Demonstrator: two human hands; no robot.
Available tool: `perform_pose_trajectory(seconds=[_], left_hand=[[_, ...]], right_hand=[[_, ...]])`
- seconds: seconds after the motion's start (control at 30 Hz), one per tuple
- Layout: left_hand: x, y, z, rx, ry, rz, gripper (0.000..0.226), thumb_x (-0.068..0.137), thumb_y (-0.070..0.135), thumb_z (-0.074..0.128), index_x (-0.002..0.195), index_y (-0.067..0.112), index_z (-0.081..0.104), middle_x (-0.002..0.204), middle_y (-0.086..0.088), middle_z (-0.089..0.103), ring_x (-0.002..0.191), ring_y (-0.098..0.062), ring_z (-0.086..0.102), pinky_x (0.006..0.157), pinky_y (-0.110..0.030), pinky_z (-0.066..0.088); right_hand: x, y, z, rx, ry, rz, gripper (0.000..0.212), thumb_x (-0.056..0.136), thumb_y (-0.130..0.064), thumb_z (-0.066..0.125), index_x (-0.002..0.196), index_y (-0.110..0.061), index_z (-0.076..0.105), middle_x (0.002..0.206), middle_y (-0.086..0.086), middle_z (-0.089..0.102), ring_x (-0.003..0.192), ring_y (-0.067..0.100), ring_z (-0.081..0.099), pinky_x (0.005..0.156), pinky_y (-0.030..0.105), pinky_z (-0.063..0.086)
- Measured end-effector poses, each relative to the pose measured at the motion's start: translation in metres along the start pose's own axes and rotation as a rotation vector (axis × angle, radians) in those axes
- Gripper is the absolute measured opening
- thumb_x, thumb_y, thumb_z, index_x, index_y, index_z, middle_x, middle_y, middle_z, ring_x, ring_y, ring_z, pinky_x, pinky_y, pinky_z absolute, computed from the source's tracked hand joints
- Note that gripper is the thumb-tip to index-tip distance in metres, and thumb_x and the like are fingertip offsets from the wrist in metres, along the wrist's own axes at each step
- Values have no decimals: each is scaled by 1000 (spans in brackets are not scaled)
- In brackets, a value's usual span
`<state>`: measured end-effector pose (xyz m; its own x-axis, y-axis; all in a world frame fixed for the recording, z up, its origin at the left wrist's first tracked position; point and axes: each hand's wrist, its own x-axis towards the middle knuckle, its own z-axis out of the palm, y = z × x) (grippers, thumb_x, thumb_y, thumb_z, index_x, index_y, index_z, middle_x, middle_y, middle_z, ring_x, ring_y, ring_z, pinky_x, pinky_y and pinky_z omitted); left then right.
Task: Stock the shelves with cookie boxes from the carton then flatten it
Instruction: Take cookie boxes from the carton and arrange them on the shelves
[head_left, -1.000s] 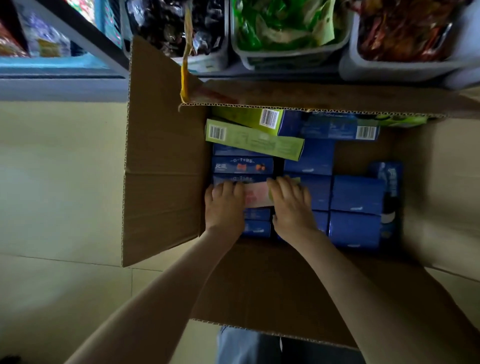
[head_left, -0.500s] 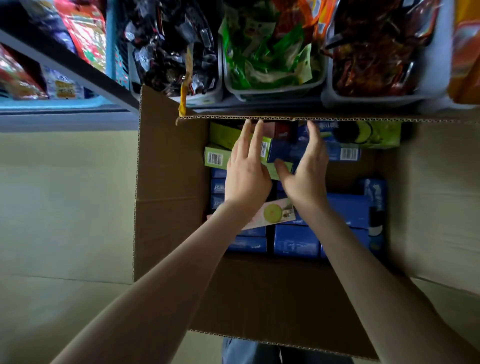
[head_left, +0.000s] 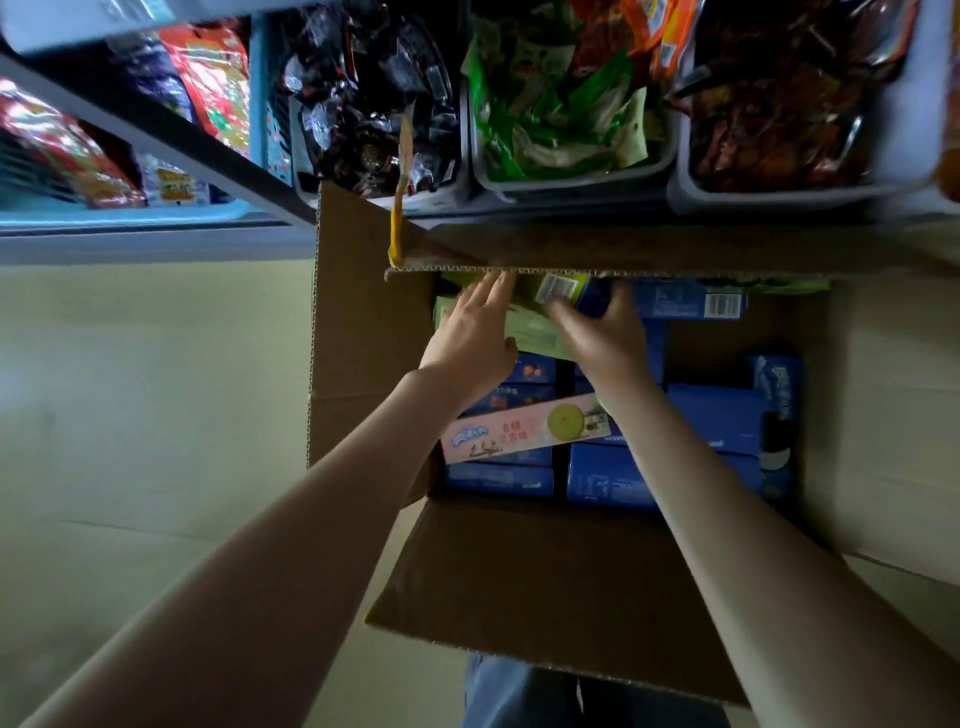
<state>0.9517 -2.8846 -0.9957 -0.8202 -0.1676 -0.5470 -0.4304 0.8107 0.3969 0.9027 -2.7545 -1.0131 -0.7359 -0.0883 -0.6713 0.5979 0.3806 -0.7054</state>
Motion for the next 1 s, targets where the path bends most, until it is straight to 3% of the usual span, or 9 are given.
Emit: perform_pose_trajectory(seconds=[0.07, 0.2, 0.33, 0.47, 0.6, 0.67, 0.73, 0.8, 1.0], left_hand=[[-15, 6, 1, 34, -41, 7, 85, 88, 9, 58, 152, 19, 3, 160, 0, 3, 147, -17, 3, 119, -33, 14], [-59, 35, -9, 275, 24, 74, 82, 89, 26, 59, 151, 12, 8, 158, -5, 11, 147, -19, 5, 120, -37, 2], [-113, 71, -45, 443, 276, 245, 86, 55, 33, 85, 129, 4, 51, 127, -12, 56, 120, -30, 52, 110, -48, 31], [-164, 110, -121, 437, 345, 368, 79, 43, 37, 88, 111, 12, 58, 105, -8, 63, 95, -29, 61, 92, -41, 44], [-220, 158, -194, 380, 352, 394, 68, 48, 41, 86, 105, 12, 62, 96, -10, 63, 87, -32, 60, 79, -38, 48], [-247, 182, -228, 351, 363, 358, 69, 49, 45, 86, 105, 12, 63, 95, -11, 63, 88, -33, 60, 77, -38, 48], [-273, 206, -264, 306, 400, 312, 74, 52, 49, 85, 111, 11, 61, 100, -12, 62, 94, -35, 60, 81, -41, 48], [-296, 228, -300, 220, 380, 222, 76, 65, 52, 77, 123, 10, 53, 114, -12, 58, 108, -34, 53, 92, -41, 42], [-353, 276, -413, -165, 192, 95, 91, 74, 56, 71, 147, 23, 28, 142, -3, 43, 126, -25, 44, 96, -31, 40]], right_hand=[[-25, -5, -18, 147, -52, 137, 28, 86, -31, 66, 108, -26, 50, 104, 0, 62, 84, 17, 63, 76, 35, 54], [-82, -28, -65, 295, -109, 390, 24, 86, -27, 67, 106, -17, 57, 104, 7, 63, 86, 23, 66, 79, 41, 56], [-147, -71, -111, 395, -216, 515, 19, 89, -29, 61, 96, -12, 62, 88, 12, 63, 77, 26, 62, 71, 36, 52], [-212, -135, -149, 400, -265, 523, 32, 91, -36, 53, 93, -5, 60, 80, 16, 58, 65, 27, 57, 65, 37, 48], [-269, -204, -173, 288, -189, 408, 32, 93, -47, 46, 91, -17, 58, 88, 12, 64, 82, 30, 61, 81, 44, 47], [-295, -240, -180, 296, -119, 284, 33, 95, -50, 43, 102, -22, 58, 95, 7, 66, 92, 27, 62, 87, 45, 46], [-317, -277, -188, 368, -112, 166, 38, 97, -48, 41, 116, -19, 58, 104, 7, 67, 95, 23, 63, 88, 44, 47], [-340, -311, -199, 387, -168, 36, 35, 99, -40, 40, 115, -16, 59, 109, 9, 66, 99, 24, 63, 91, 45, 48], [-405, -420, -237, 398, -317, -332, 22, 95, -23, 47, 108, -27, 64, 105, -5, 70, 94, 18, 65, 70, 34, 52]])
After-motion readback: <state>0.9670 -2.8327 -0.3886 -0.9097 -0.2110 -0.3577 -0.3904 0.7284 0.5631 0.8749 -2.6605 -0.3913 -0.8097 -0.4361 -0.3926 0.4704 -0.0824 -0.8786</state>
